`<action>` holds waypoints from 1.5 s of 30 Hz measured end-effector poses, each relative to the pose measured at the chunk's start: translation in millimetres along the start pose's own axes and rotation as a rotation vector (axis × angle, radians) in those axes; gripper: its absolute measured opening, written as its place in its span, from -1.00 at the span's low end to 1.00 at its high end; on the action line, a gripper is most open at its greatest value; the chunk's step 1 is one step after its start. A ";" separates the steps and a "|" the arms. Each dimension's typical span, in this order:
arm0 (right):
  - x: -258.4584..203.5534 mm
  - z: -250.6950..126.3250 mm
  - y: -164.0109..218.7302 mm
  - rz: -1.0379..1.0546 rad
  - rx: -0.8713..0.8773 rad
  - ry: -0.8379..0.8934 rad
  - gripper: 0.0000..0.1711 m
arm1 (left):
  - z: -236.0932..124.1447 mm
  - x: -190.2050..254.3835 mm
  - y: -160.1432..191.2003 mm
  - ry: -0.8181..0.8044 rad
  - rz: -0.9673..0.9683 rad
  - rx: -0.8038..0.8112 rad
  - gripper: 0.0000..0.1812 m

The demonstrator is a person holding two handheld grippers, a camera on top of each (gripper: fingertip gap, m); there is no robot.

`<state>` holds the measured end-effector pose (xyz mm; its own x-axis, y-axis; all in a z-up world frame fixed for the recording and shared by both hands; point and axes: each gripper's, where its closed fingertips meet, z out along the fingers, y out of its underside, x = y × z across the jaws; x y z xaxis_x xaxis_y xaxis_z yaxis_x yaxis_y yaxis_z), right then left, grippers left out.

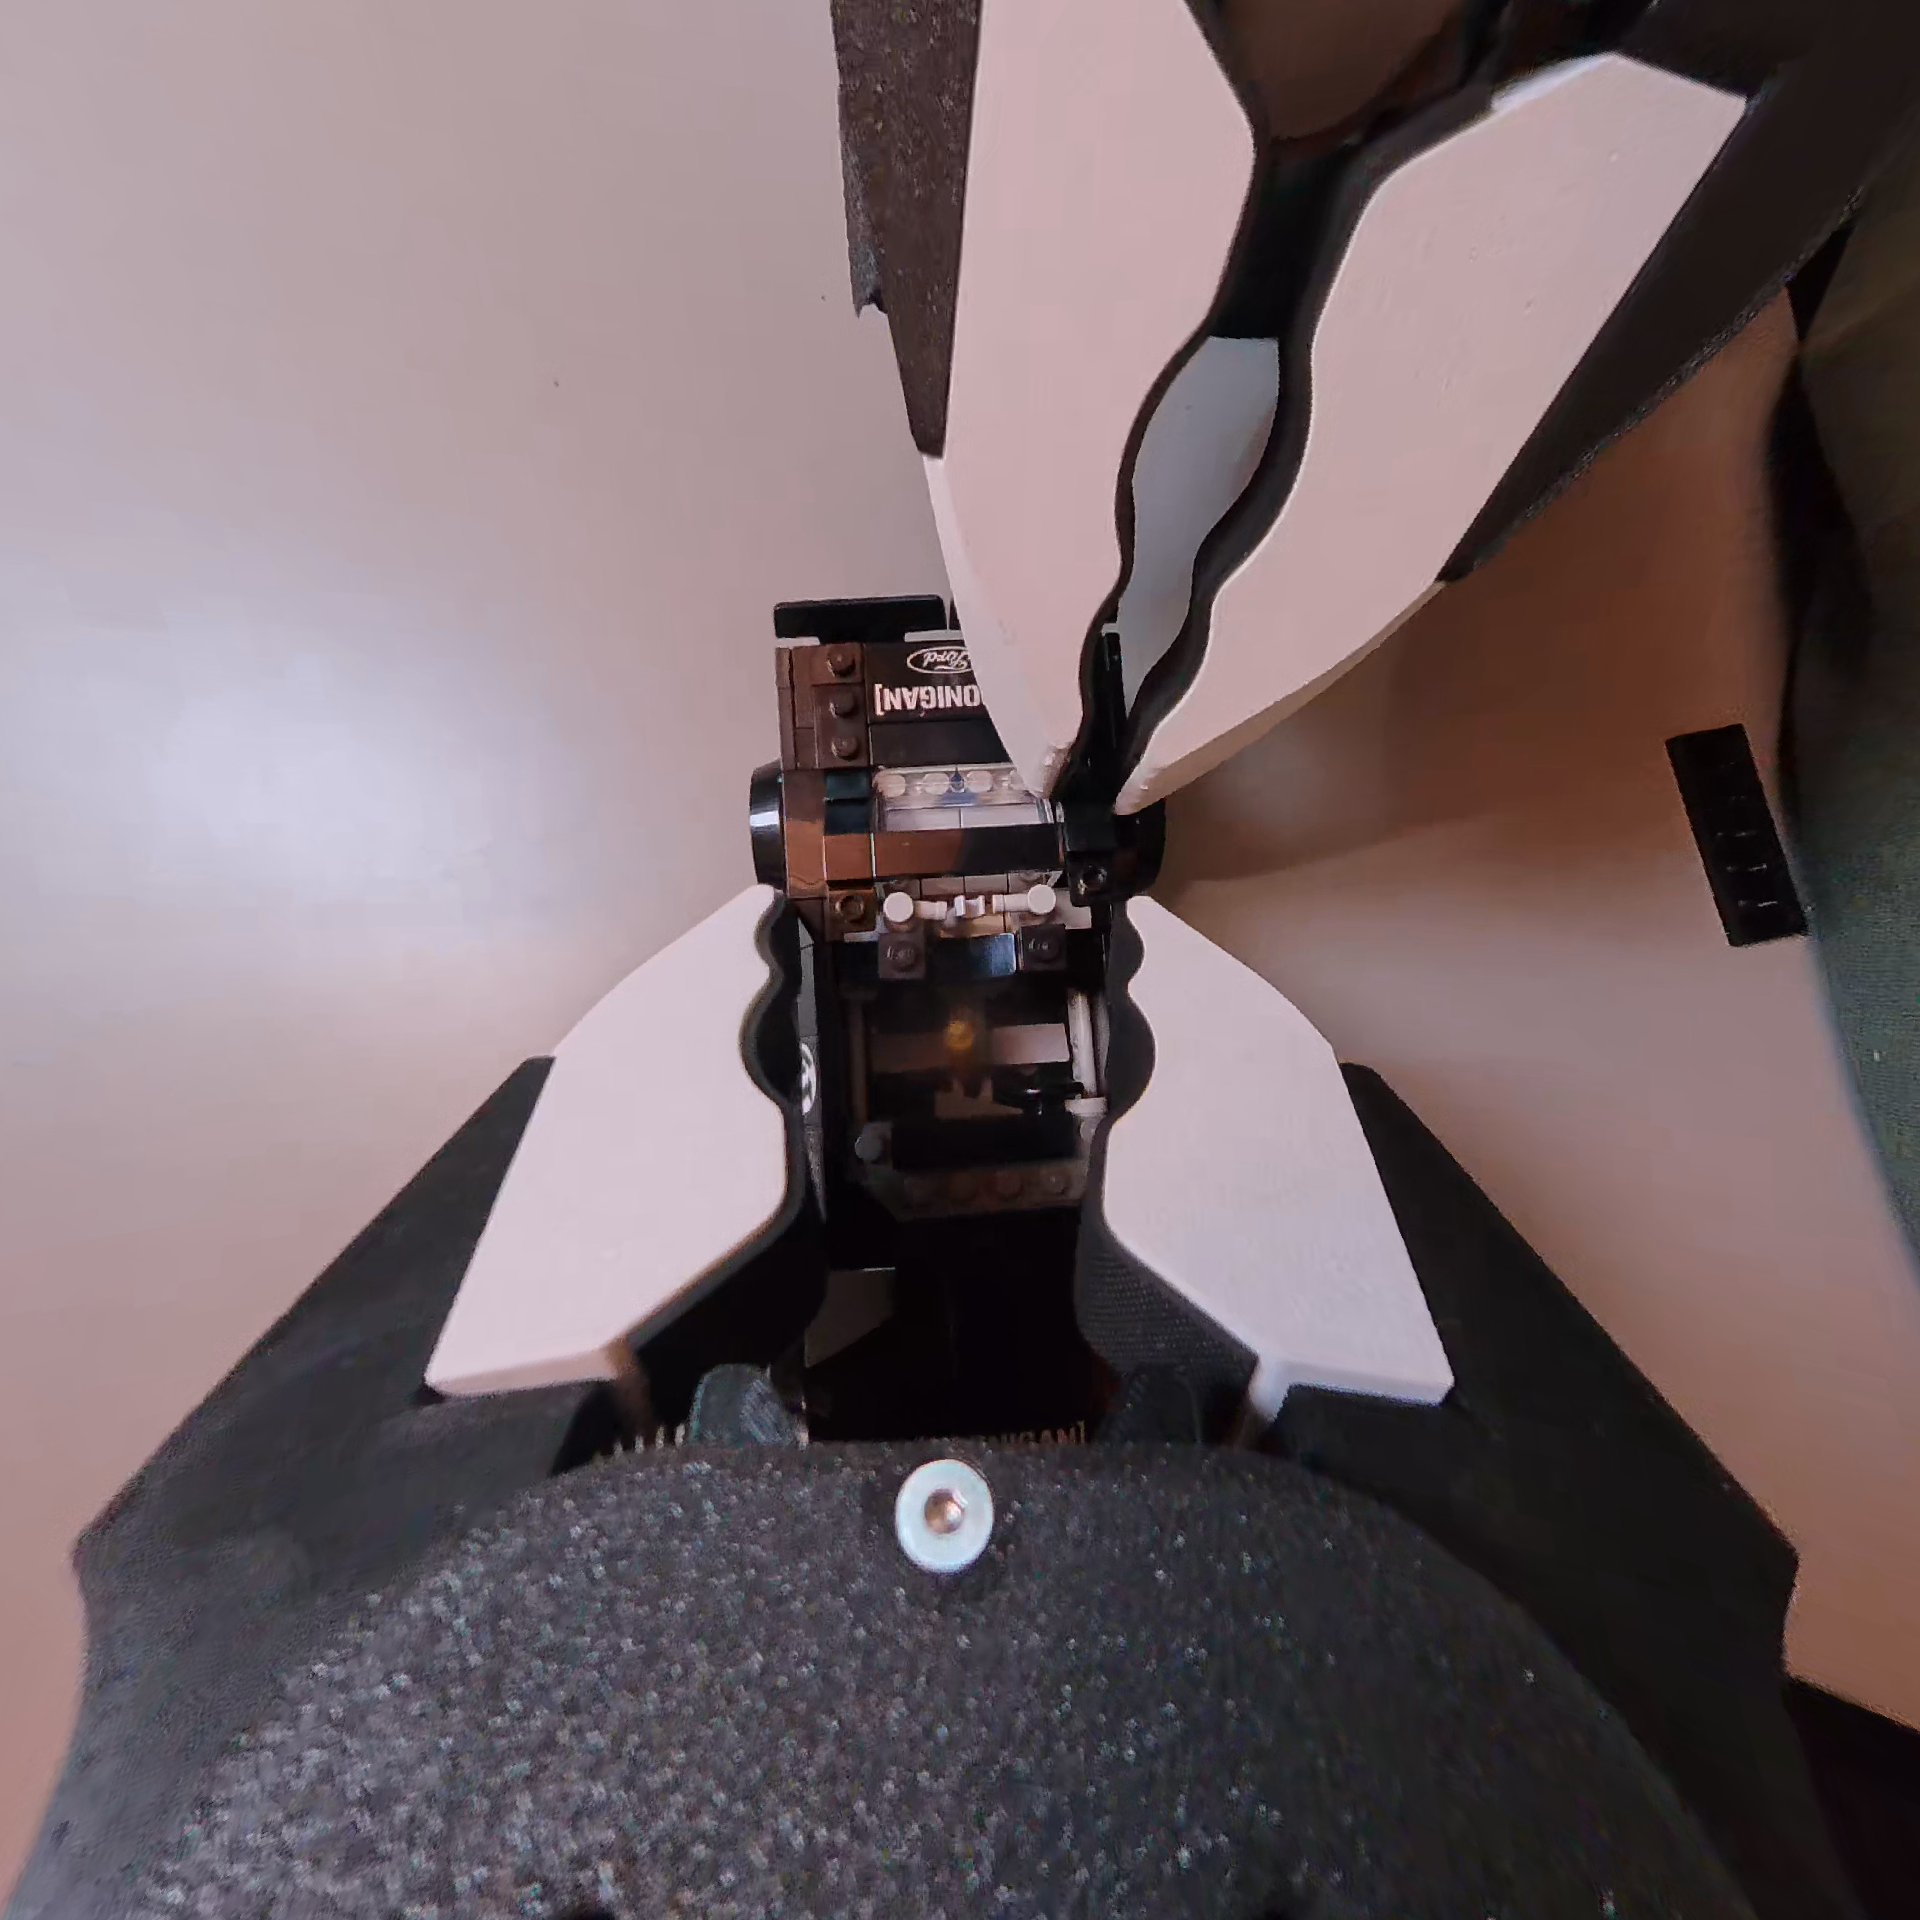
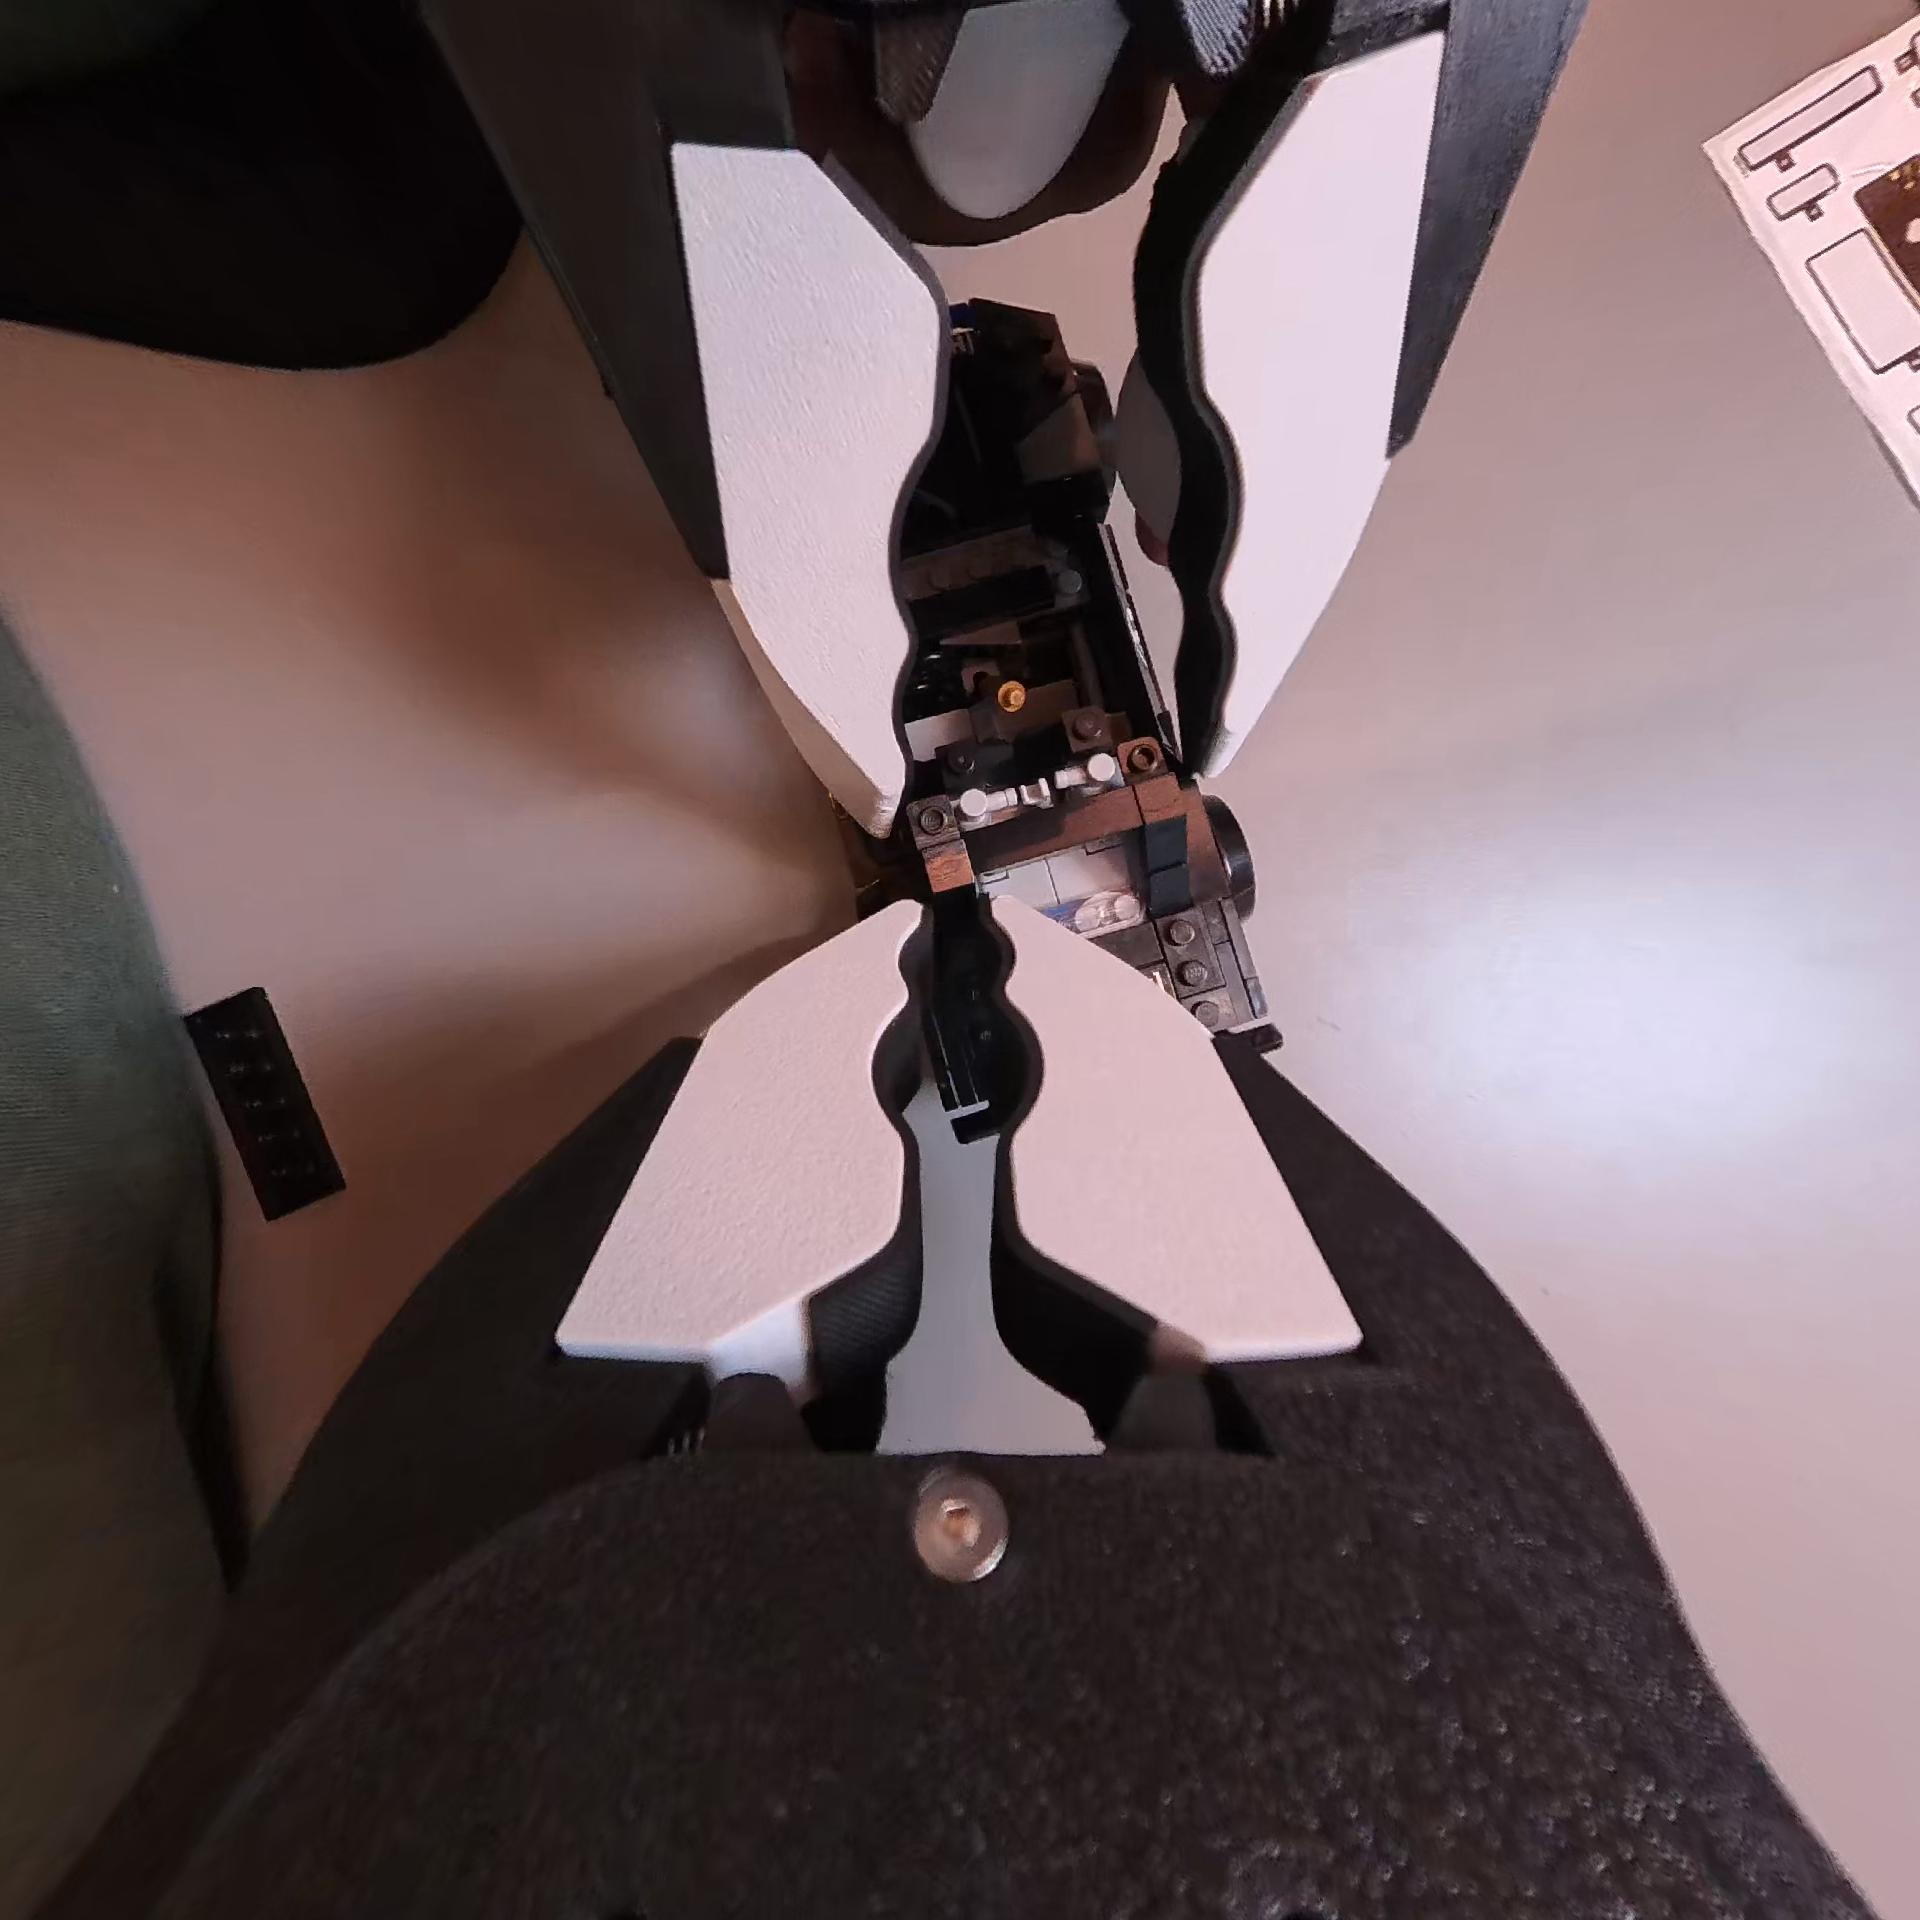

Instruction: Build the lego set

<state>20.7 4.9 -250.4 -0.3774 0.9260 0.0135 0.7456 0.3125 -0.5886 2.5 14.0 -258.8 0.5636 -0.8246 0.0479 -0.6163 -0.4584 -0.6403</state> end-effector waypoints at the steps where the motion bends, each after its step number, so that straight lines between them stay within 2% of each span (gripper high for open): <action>1: -0.1 0.0 0.1 -0.002 -0.003 0.001 -0.91 | 0.0 0.1 -0.1 0.003 0.002 0.002 -0.38; 13: 1.1 0.0 0.6 -0.027 -0.023 0.020 -0.91 | -1.3 0.9 -0.6 0.001 -0.075 0.021 -0.38; 27: -0.4 1.1 2.7 -0.042 -0.012 0.010 -0.86 | -0.6 1.1 -0.1 -0.026 -0.086 0.013 -0.41; 36: -0.3 -1.3 4.3 -0.087 0.019 -0.008 -0.90 | -0.6 2.4 0.5 -0.023 -0.068 0.009 -0.42; 45: -2.5 -0.8 5.7 -0.012 0.026 -0.072 -0.90 | -0.1 2.8 0.2 -0.019 -0.056 0.026 -0.44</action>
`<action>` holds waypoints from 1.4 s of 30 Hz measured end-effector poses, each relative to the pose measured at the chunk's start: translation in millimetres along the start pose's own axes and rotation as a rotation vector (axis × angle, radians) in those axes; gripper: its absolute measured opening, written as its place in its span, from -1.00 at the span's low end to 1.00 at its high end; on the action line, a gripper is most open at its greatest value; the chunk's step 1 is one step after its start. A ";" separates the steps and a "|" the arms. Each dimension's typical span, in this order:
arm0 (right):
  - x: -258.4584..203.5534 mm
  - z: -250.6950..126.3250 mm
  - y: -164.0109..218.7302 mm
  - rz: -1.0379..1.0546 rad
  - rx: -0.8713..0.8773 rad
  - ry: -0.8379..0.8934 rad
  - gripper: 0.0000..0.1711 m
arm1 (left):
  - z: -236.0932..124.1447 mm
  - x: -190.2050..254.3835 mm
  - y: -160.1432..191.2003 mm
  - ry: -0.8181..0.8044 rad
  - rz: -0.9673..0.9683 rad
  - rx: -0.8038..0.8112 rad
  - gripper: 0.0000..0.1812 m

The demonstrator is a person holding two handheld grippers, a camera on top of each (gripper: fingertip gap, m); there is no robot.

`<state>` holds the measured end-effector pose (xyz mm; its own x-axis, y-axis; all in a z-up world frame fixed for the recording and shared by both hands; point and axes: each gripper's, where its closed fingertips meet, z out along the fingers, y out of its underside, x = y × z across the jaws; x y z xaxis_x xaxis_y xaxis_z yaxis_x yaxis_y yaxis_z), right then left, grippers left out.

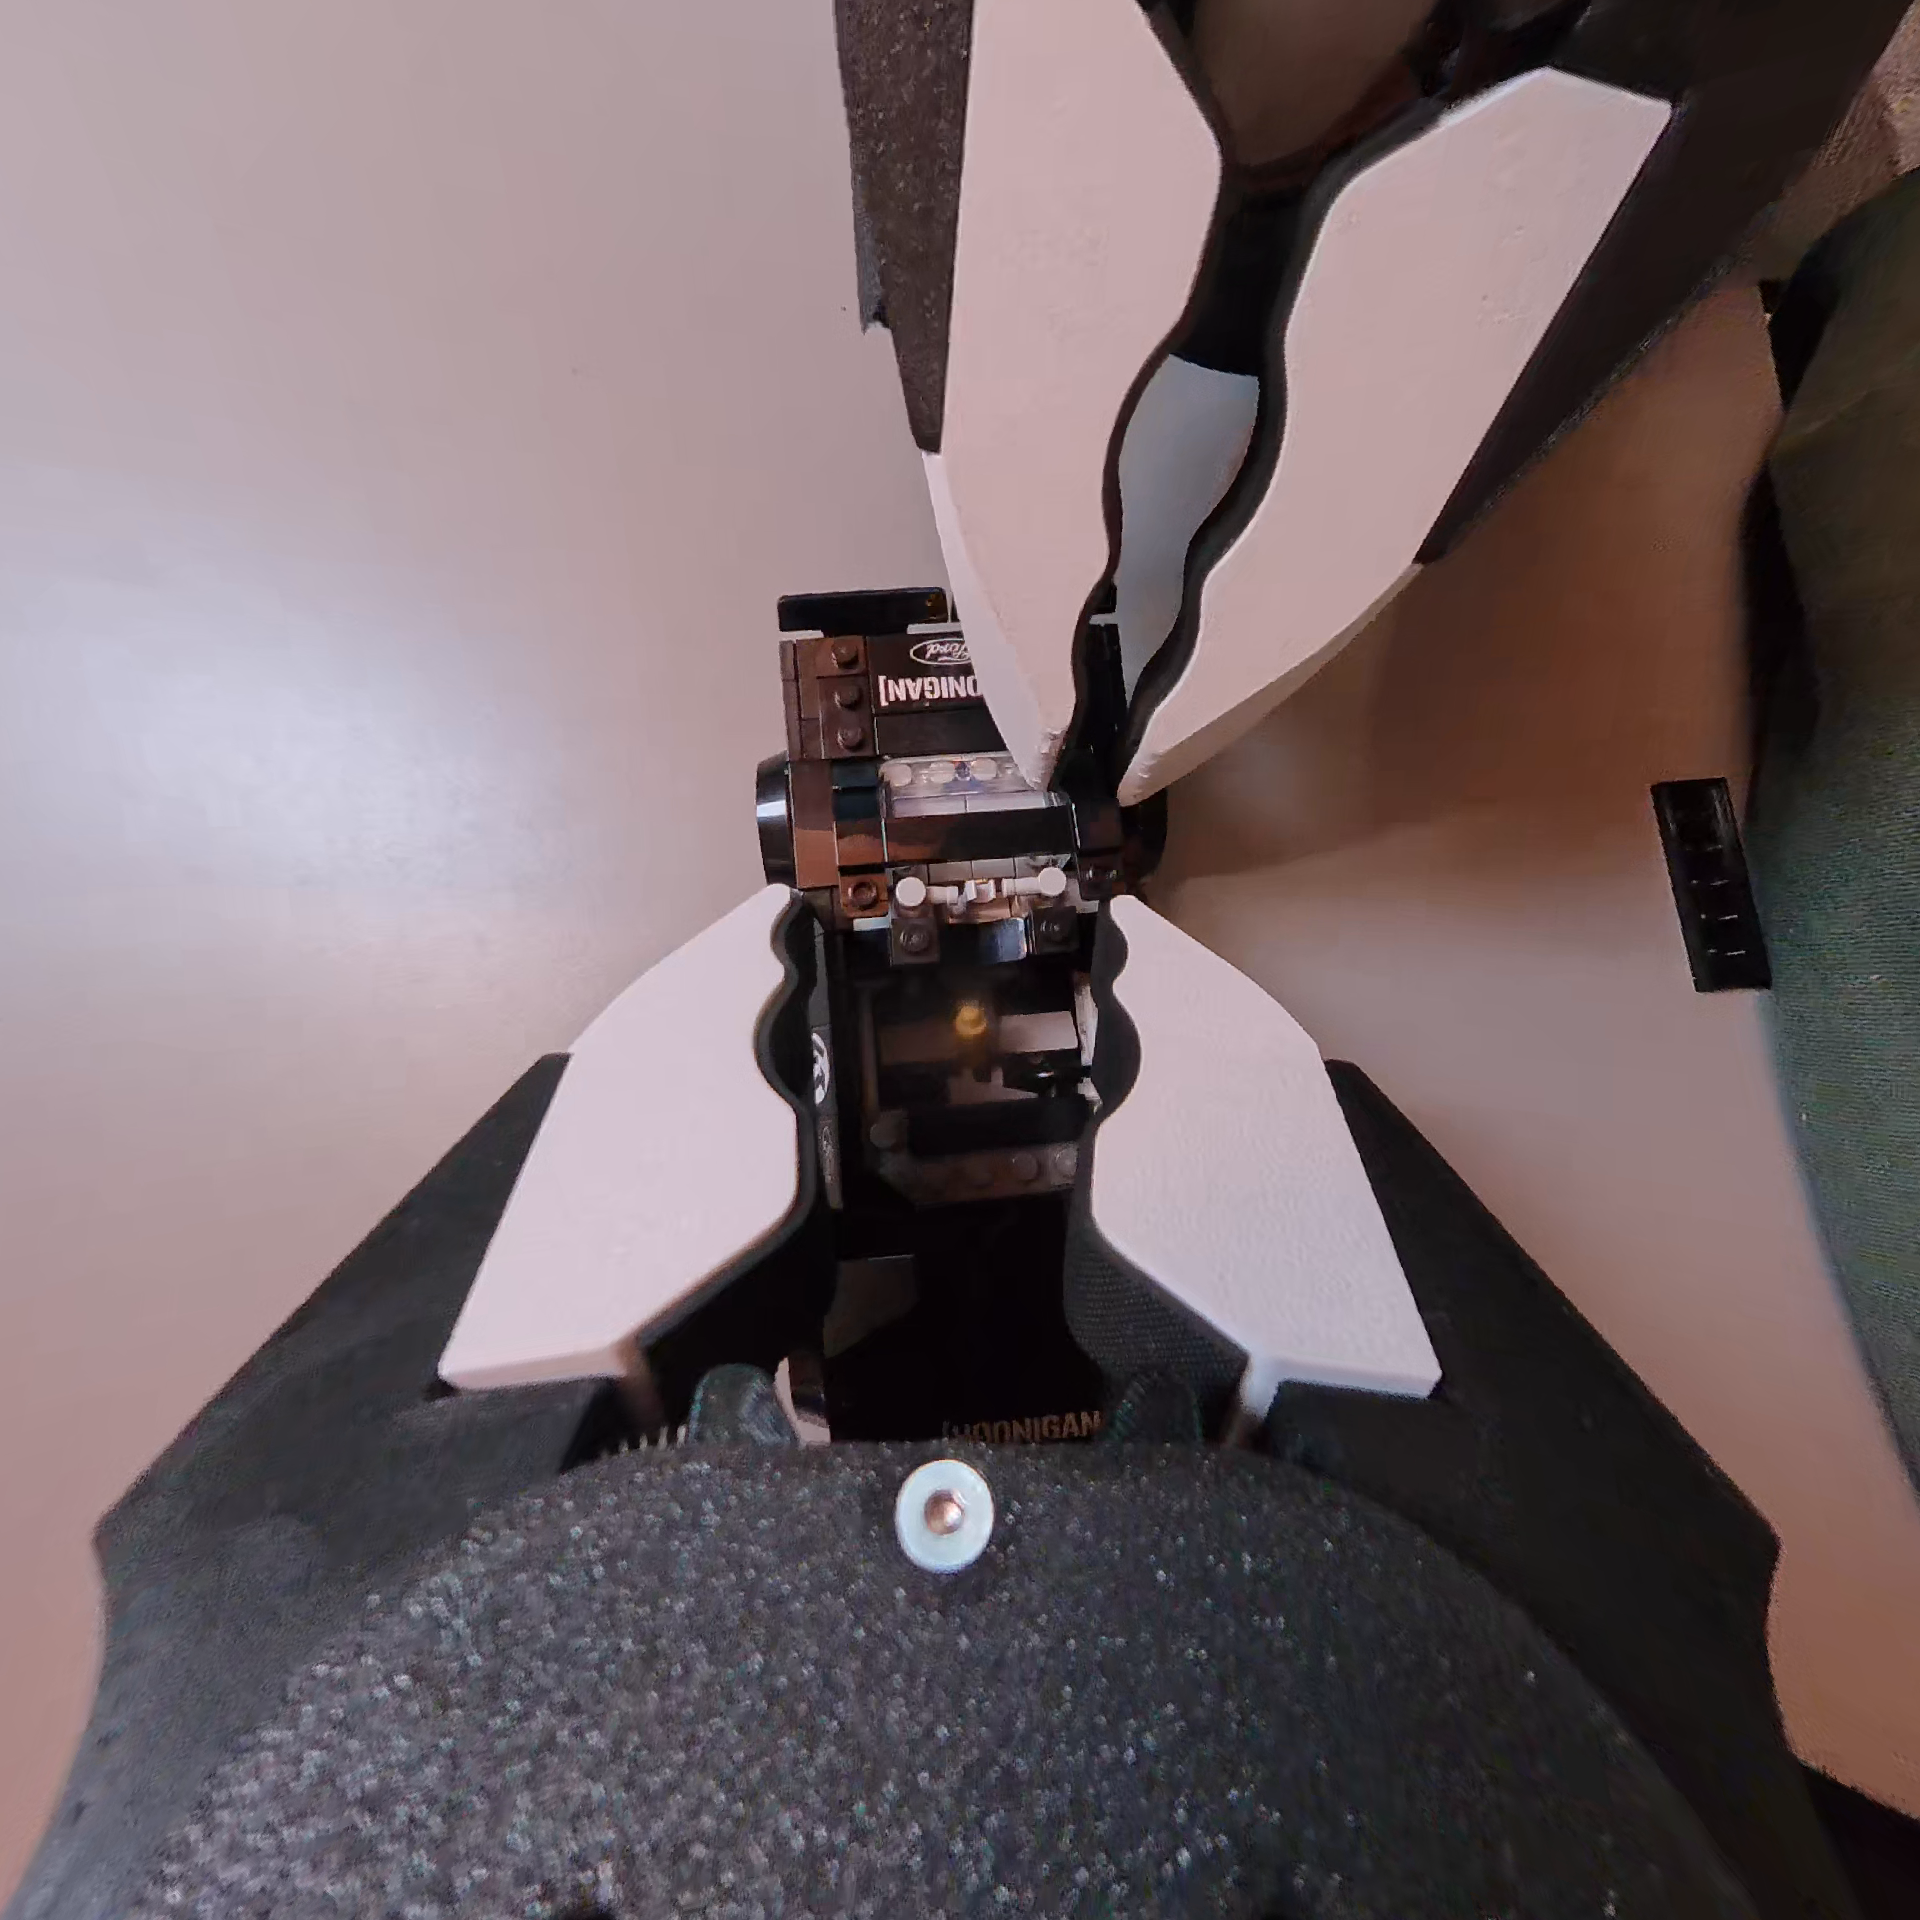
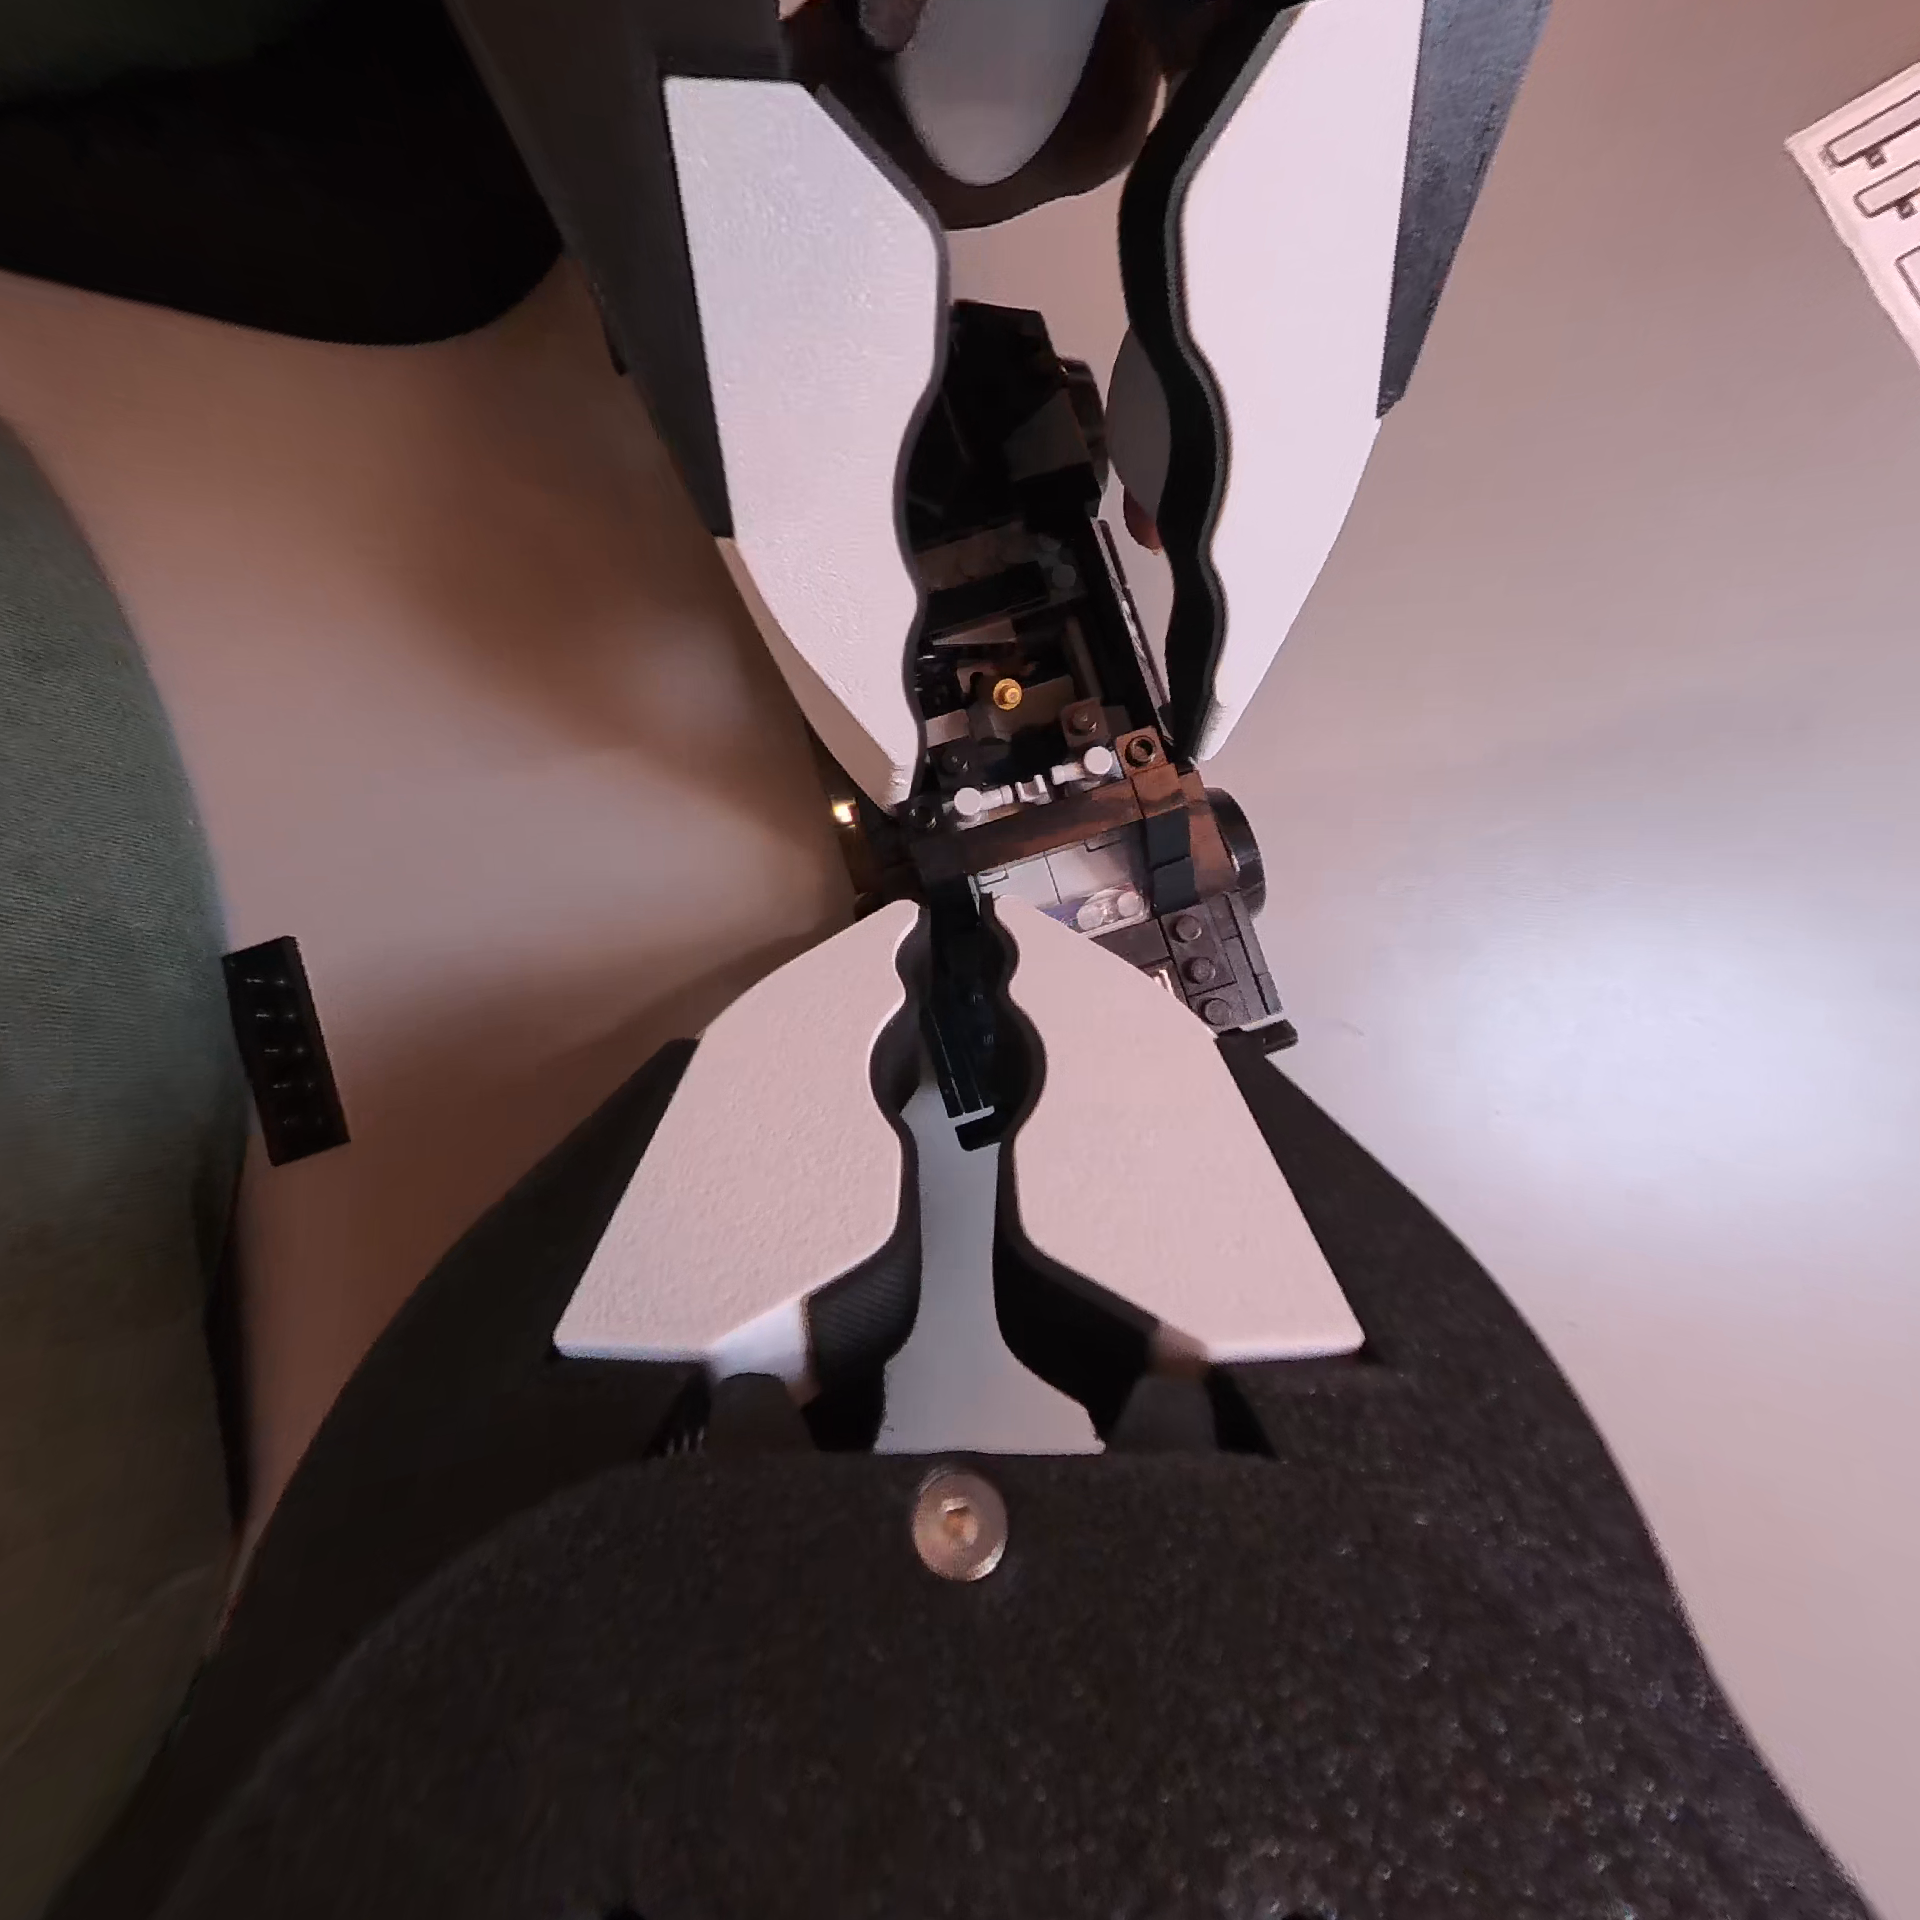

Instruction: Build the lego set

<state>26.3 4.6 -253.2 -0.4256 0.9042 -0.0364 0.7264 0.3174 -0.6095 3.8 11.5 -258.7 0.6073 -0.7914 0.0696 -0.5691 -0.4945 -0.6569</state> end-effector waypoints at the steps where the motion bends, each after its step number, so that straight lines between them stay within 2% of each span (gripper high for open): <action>1: -0.1 0.0 0.0 0.008 0.004 -0.009 -0.90 | 0.1 0.2 0.0 -0.001 0.005 0.002 -0.43; 24: -6.4 -7.6 -5.2 -0.050 0.028 -0.003 -0.89 | -0.8 1.2 0.7 0.015 -0.013 0.022 -0.45; 42: -1.6 -0.5 -3.8 0.017 -0.084 -0.062 -0.97 | -1.0 -0.6 2.1 0.001 -0.029 0.009 -0.44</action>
<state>24.5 2.1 -250.3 -0.4437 0.8909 -0.0968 0.7753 0.3275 -0.5401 1.7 10.6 -259.4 0.6229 -0.7771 0.0895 -0.5460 -0.5139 -0.6617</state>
